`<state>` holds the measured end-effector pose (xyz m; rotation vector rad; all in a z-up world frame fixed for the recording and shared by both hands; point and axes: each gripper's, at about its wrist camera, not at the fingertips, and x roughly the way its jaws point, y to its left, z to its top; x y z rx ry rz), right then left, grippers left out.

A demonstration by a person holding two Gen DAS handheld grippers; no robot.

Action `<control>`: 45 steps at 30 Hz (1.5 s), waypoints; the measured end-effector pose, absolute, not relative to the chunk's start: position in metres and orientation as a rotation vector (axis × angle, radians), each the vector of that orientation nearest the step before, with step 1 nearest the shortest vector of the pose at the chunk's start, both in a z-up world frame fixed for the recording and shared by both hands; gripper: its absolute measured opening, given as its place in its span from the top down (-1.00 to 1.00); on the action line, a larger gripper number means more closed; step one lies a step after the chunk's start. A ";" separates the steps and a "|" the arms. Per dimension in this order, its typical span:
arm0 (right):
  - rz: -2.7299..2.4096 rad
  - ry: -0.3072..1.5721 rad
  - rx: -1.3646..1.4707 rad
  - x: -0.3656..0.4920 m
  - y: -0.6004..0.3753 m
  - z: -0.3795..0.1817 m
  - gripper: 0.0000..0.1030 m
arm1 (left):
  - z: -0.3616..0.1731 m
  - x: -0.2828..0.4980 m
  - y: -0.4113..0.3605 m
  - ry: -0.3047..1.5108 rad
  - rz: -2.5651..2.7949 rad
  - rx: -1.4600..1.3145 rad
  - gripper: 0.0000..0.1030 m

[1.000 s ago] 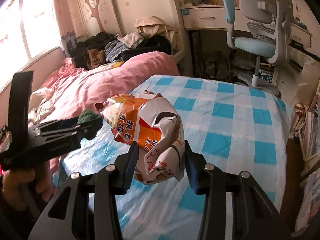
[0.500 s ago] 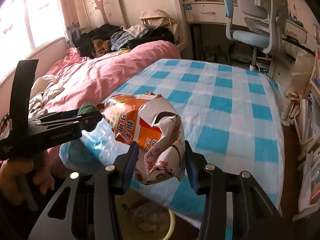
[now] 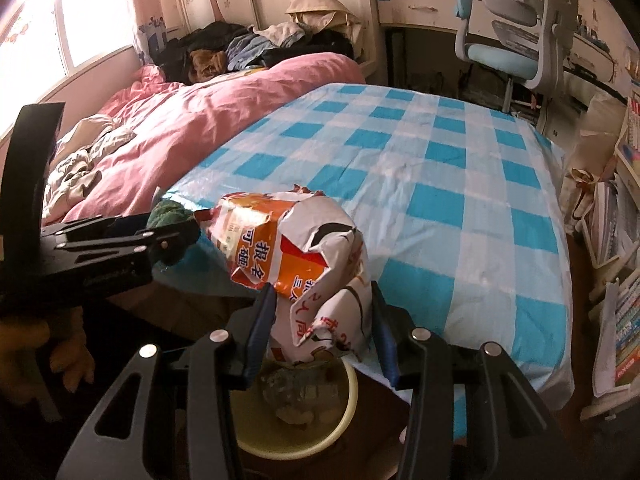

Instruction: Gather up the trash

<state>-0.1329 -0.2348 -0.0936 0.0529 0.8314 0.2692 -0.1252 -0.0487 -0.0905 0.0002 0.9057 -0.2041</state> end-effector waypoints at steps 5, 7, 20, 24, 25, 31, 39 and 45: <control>0.273 0.859 0.041 -0.140 -0.231 -0.101 0.11 | -0.098 -0.142 -0.052 0.925 -0.208 0.022 0.03; 0.276 0.871 0.032 -0.142 -0.228 -0.104 0.11 | -0.100 -0.147 -0.053 0.932 -0.208 0.030 0.03; 0.294 0.976 -0.036 -0.157 -0.210 -0.132 0.12 | -0.124 -0.176 -0.059 1.028 -0.226 0.067 0.02; 0.305 1.013 -0.059 -0.160 -0.202 -0.142 0.12 | -0.131 -0.181 -0.058 1.067 -0.227 0.061 -0.02; 0.307 1.019 -0.064 -0.160 -0.201 -0.143 0.12 | -0.132 -0.181 -0.058 1.069 -0.226 0.057 -0.03; 0.296 1.018 -0.070 -0.169 -0.198 -0.147 -0.06 | -0.124 -0.183 -0.054 1.024 -0.216 0.033 -0.26; 0.232 0.951 -0.025 -0.175 -0.207 -0.137 -0.61 | -0.106 -0.185 -0.051 0.922 -0.187 0.017 -0.76; 0.116 0.829 -0.014 -0.184 -0.217 -0.117 -0.84 | -0.097 -0.186 -0.051 0.863 -0.170 0.016 -0.85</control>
